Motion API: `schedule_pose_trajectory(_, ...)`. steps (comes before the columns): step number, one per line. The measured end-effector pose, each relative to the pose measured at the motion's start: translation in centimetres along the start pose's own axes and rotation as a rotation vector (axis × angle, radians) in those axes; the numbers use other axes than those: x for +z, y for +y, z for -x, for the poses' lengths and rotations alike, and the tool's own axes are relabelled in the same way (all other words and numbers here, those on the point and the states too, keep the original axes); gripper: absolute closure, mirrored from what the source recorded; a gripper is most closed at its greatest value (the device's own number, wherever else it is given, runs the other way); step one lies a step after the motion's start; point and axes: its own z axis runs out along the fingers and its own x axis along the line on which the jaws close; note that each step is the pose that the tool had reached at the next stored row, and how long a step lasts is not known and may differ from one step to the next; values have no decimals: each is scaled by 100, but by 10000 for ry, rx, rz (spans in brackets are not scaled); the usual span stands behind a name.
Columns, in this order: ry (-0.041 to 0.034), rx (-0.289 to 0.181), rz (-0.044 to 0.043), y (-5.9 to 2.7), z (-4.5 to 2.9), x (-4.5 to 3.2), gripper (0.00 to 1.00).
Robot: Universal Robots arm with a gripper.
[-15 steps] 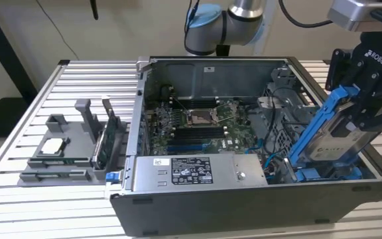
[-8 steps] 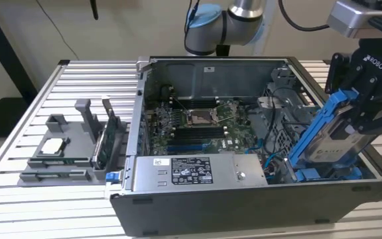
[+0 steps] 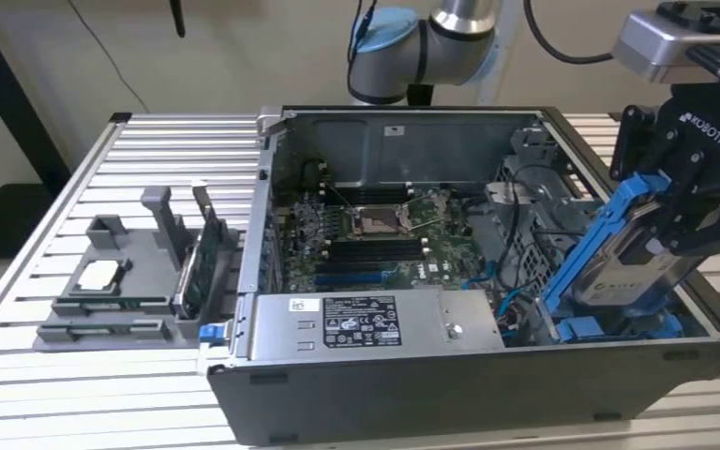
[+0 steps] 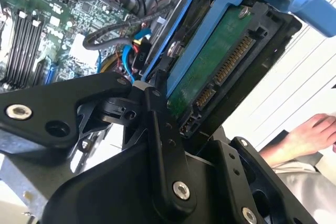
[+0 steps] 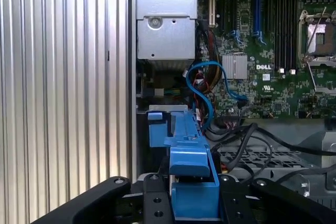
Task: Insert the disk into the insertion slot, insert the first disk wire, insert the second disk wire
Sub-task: 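Insert the disk into the insertion slot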
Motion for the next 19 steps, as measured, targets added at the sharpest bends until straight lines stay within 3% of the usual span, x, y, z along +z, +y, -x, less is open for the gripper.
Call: schedule_pose_trajectory(19, -53, -2, 2, -64, 23, 282, 67)
